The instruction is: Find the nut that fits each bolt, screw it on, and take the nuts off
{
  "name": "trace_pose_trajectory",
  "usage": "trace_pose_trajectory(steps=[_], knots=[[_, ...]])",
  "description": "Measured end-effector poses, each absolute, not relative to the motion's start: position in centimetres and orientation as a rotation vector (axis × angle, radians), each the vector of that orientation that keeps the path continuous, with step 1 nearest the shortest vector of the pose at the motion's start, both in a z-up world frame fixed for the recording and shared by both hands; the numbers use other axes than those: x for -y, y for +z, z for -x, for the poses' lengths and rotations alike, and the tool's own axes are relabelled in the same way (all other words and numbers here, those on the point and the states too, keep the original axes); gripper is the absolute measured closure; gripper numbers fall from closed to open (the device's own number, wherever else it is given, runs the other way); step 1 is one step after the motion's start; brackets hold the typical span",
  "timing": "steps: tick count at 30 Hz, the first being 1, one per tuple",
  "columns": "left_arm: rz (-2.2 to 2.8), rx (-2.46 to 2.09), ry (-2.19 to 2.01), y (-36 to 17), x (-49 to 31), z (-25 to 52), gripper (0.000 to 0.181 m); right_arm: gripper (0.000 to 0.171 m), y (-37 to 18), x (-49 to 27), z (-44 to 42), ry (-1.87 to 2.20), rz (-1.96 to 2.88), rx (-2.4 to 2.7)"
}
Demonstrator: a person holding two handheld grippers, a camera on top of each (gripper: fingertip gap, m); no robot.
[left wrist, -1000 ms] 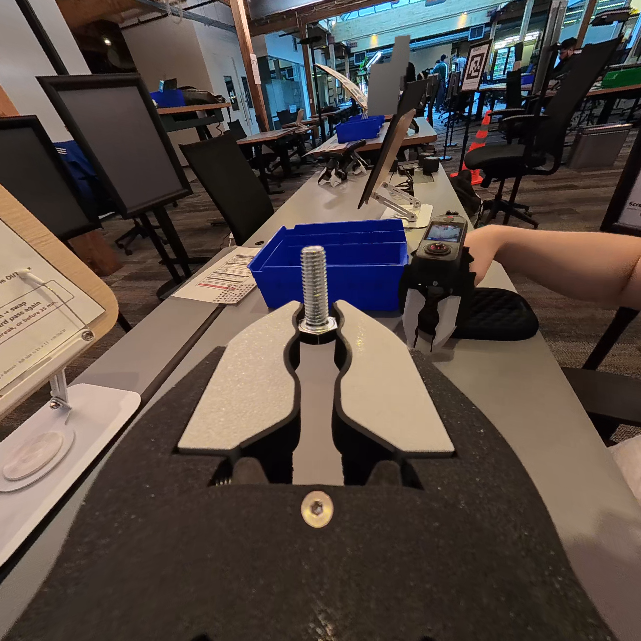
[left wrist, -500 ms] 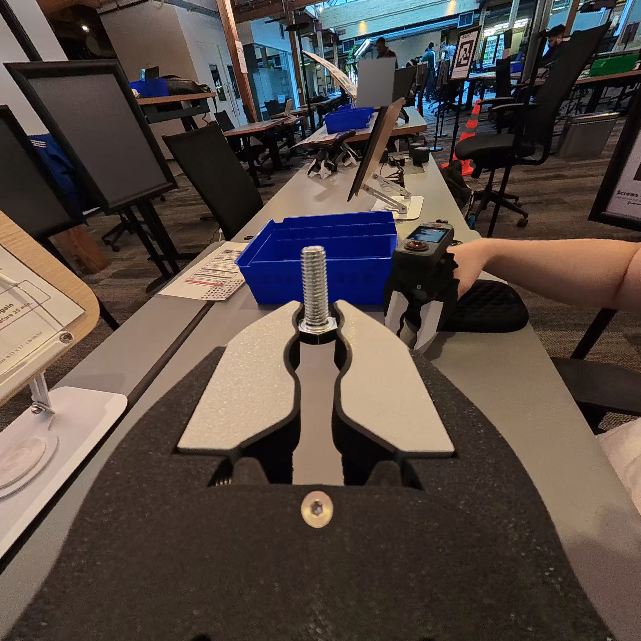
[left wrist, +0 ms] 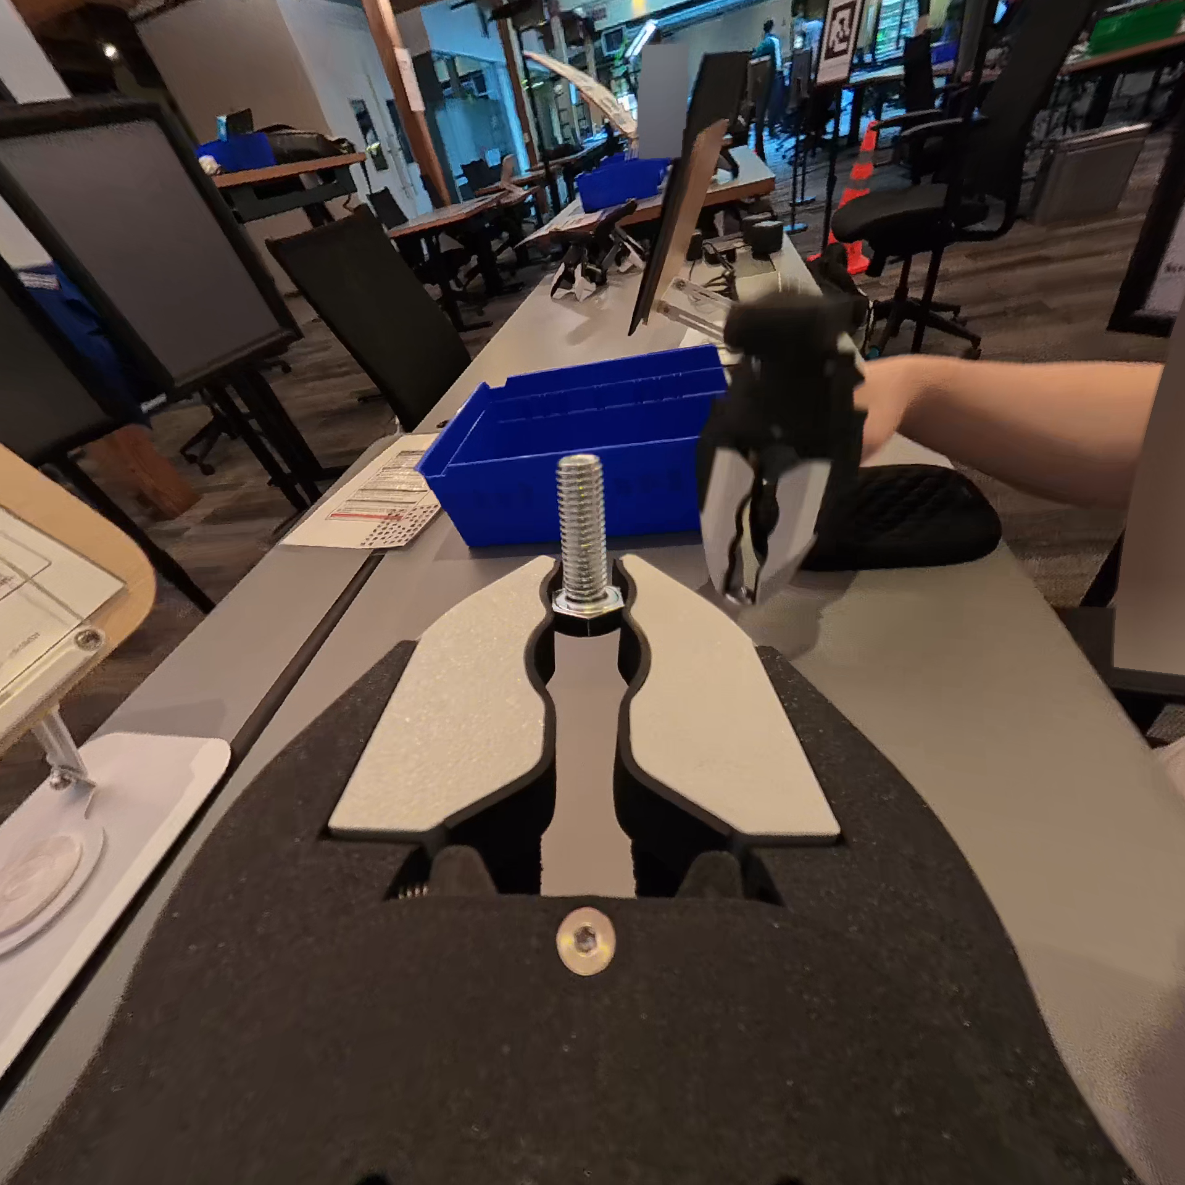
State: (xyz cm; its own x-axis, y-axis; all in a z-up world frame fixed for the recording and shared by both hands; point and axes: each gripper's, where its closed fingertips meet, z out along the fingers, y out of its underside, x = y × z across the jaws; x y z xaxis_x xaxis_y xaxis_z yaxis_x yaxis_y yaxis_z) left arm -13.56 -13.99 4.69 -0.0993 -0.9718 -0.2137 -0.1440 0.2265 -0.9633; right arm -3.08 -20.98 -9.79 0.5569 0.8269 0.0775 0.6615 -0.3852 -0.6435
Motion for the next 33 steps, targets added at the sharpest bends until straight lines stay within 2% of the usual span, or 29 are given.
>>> trace_pose_trajectory(steps=[5, 9, 17, 25, 33], knots=[[1.063, -1.529, -1.137, 2.6, 15.6, 12.4, 0.168, 0.154, 3.3, 18.3, 8.5, 0.432, 1.816, 1.259], [1.061, -1.574, -1.151, 1.2, 16.0, 12.1, 0.168, 0.154, 7.6, 17.4, 11.5, 0.440, 1.613, 1.443], [1.091, -1.698, -1.084, -0.7, 16.3, 11.9, 0.168, 0.154, 3.5, 16.2, 13.5, 0.389, 1.573, 1.636], [1.094, -1.794, -1.074, -2.2, 17.1, 11.9, 0.168, 0.154, 2.2, 16.7, 13.6, 0.312, 1.533, 1.726], [0.973, -1.937, -1.167, -2.6, 20.1, 12.8, 0.168, 0.154, 1.7, 19.4, 14.4, 0.404, 1.435, 1.859]])
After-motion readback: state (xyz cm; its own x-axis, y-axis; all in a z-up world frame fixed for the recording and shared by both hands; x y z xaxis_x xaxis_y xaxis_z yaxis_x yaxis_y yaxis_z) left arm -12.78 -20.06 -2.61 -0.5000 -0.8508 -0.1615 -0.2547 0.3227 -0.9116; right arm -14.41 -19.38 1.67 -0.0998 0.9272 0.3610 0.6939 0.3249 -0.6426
